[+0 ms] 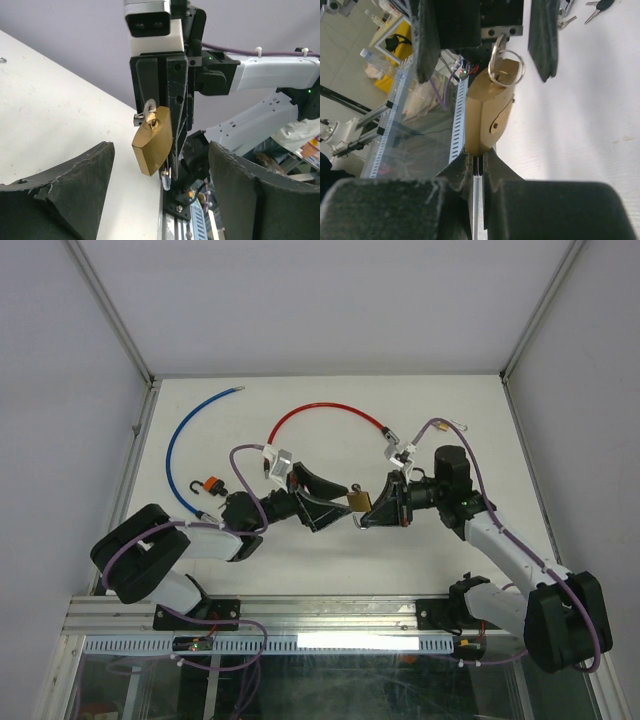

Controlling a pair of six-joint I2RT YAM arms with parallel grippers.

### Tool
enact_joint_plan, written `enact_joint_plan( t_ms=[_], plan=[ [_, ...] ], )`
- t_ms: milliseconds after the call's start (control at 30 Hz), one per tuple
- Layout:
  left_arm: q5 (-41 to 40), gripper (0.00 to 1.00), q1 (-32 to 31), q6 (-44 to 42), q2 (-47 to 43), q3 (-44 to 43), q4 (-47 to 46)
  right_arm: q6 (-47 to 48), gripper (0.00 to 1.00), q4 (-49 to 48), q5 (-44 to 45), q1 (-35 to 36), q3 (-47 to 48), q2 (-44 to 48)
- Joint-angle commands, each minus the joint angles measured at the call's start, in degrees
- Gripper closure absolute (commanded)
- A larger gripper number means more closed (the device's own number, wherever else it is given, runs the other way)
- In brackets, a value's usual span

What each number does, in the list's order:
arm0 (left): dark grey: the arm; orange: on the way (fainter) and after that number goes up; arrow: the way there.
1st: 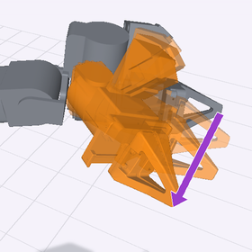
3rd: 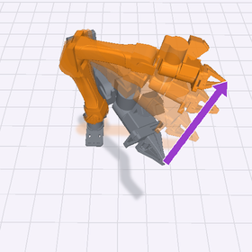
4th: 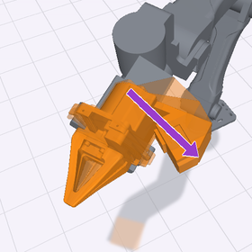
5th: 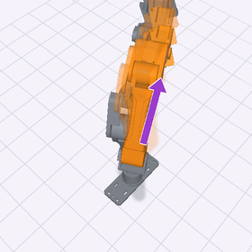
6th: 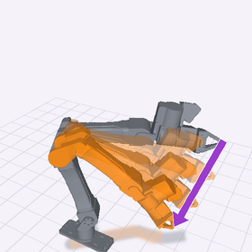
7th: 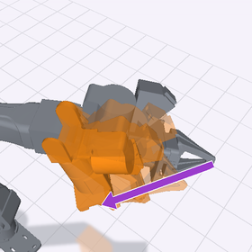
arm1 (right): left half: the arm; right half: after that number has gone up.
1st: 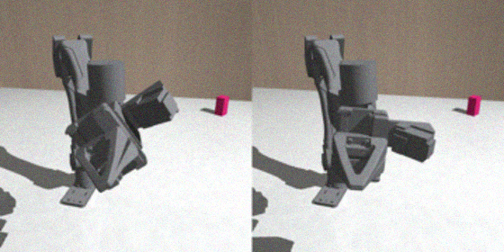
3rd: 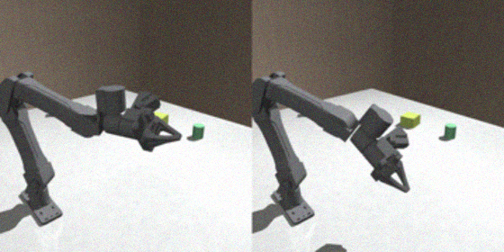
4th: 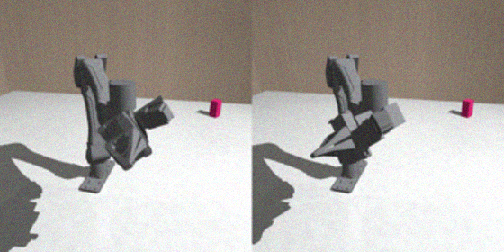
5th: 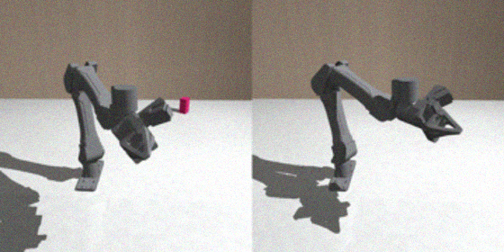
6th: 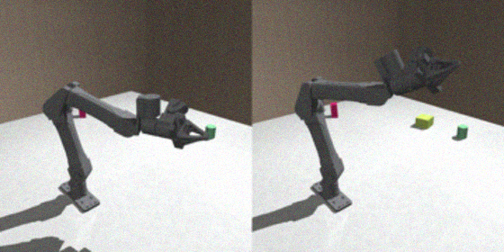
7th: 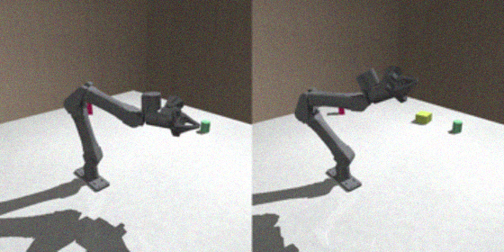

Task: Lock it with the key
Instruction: Lock the lock.

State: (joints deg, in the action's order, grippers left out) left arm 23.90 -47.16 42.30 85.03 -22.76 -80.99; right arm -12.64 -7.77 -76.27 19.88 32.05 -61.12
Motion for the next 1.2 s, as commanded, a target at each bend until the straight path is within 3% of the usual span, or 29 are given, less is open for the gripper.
enact_joint_plan(
  t_ms=[0, 100, 233, 667, 900, 1067, 1167],
  plan=[
    [9.72, 0.2, 4.04, 3.44, -1.73, 0.0, -6.18, 24.08, 1.0, 11.2, -4.02, 0.47, 5.94, 1.82],
    [13.34, 0.16, 5.49, 0.98, -5.29, -0.8, 3.35, 30.5, 1.0, 18.3, -4.35, 0.59, 7.66, 1.56],
    [16.01, 0.16, 5.58, -4.12, -7.63, -3.2, 17.03, 31.36, 1.0, 19.35, -5.35, 1.05, 7.94, 0.89],
    [21.51, 0.23, 5.17, -8.67, -2.15, -7.71, 13.64, 31.82, 1.0, 20.11, -7.47, 2.77, 8.02, -2.1],
    [28.1, 0.45, 2.57, -8.31, 3.49, -12.68, 11.98, 32.74, 1.0, 20.95, -7.09, 3.06, 8.2, -2.59],
    [30.83, 0.71, 2.02, -6.93, 4.16, -12.4, 7.85, 33.08, 1.0, 21.37, -5.85, 3.06, 8.34, -2.6],
    [31.13, 0.74, 2.07, -6.72, 3.37, -12.13, 7.52, 33.24, 1.0, 21.52, -3.65, 2.99, 8.52, -2.66]
  ],
)
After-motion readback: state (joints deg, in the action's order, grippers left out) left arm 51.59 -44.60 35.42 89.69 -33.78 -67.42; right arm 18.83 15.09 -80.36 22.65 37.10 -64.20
